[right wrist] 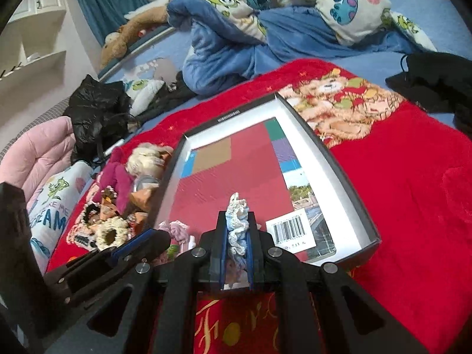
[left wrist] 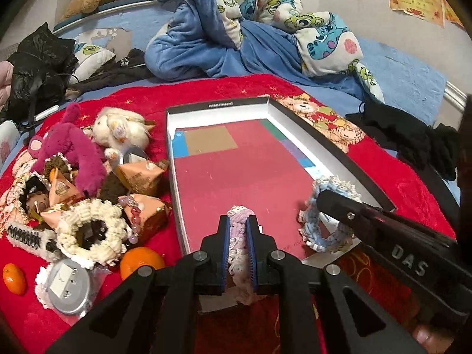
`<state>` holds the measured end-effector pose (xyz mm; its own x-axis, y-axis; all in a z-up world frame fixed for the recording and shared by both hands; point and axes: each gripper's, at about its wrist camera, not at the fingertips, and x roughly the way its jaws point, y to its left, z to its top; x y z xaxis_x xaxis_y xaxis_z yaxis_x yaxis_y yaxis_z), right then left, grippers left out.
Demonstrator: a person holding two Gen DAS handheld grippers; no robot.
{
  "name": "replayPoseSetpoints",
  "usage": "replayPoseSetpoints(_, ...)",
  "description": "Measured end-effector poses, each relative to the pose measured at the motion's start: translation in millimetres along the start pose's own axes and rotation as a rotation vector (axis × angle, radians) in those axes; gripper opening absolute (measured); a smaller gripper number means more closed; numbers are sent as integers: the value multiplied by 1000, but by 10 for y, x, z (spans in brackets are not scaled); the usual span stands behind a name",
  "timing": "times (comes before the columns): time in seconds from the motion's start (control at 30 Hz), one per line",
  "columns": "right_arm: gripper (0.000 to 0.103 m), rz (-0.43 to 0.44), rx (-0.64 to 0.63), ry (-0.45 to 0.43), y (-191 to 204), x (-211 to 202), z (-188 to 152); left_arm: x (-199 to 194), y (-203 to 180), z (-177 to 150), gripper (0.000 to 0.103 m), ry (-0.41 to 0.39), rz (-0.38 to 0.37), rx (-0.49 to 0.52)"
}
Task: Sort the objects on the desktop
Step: 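Carry both scrunchies over the open box with the left and right tools, then open the right tool over the box while the left tool releases its scrunchie inside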
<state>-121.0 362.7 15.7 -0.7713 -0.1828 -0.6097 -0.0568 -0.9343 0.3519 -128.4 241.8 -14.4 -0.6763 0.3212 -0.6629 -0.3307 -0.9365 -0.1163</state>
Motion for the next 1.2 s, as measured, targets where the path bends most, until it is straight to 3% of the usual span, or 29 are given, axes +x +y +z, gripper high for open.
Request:
replayPoseSetpoints(0.3,11,-138,-46,81,36,202,5,90,73,-42,12,11,-17,-29)
replayPoseSetpoints(0.47,14,-160,-91,80,77,216,-11,77,54,-39,12,-3,22,-8)
replayPoseSetpoints(0.5,15,-156,-94,80,87,212,-11,71,51,-37,14,-6,20,-6)
replayPoseSetpoints(0.57,17,-140,-88,78,98,192,-6,73,46,-29,29,-6,18,-2)
replayPoseSetpoints(0.63,22,-126,-81,77,110,174,1,61,34,-23,38,-9,14,7)
replayPoseSetpoints(0.67,26,-123,-79,76,113,165,6,51,17,-9,53,-13,8,11)
replayPoseSetpoints(0.73,36,-128,-76,69,125,145,22,18,-17,0,69,-28,-6,30)
replayPoseSetpoints(0.77,48,-124,-71,65,123,129,29,-1,-43,4,80,-34,-14,38)
replayPoseSetpoints(0.8,60,-120,-65,58,122,107,37,-12,-65,5,84,-36,-21,45)
replayPoseSetpoints(0.87,64,-121,-69,39,133,63,53,-30,-106,6,103,-36,-25,59)
replayPoseSetpoints(0.93,76,-121,-85,23,168,20,66,-31,-116,8,103,-33,-35,61)
replayPoseSetpoints(1.0,103,-126,-94,9,190,-16,80,-33,-109,15,103,-26,-39,56)
replayPoseSetpoints(1.2,103,-107,-99,-21,214,-98,113,-94,-57,47,103,-47,-38,27)
